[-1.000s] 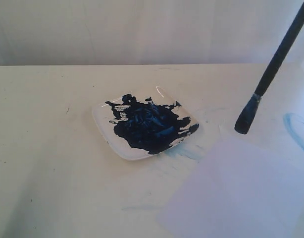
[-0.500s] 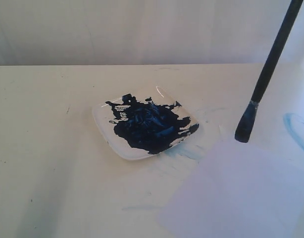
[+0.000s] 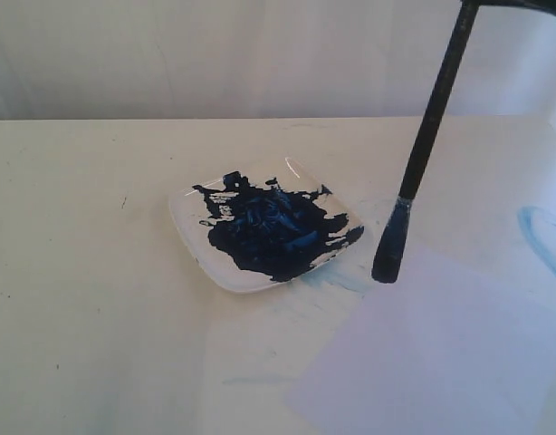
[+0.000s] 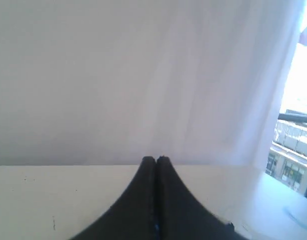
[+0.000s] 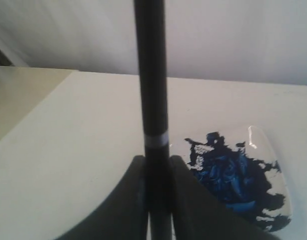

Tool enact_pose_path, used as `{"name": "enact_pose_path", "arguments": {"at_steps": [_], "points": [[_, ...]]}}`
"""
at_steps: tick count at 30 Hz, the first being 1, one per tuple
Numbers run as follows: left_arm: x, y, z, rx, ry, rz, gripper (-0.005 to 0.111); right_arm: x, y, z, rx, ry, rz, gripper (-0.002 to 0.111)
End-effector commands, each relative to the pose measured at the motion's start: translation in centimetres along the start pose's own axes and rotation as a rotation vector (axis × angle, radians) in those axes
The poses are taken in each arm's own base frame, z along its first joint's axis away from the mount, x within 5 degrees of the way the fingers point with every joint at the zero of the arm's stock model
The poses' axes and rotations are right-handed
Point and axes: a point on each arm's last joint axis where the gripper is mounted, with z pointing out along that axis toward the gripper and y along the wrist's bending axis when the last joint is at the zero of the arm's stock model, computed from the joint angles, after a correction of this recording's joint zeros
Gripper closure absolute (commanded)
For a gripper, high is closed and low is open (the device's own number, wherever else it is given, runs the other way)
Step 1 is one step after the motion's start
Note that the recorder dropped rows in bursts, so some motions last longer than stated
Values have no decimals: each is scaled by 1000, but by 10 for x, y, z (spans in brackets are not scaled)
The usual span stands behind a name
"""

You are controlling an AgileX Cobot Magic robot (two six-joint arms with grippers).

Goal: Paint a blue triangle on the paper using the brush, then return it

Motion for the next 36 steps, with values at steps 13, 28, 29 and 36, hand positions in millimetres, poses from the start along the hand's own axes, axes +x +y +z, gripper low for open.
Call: {"name": "enact_pose_path", "arguments": {"at_steps": [13,28,29,36], "points": [[-14,-5,77,383,516,-97,107,13,-40,-32,128,-115,33,108],[96,-131,159,723,991,133,107,44,-31,-49,305,-208,-2,108],[116,-143,163,723,1042,154,107,47,-33,-49,316,-193,-5,108],[159,-165,185,756,1138,152,107,56,-46,-48,405,-216,27,108]]}}
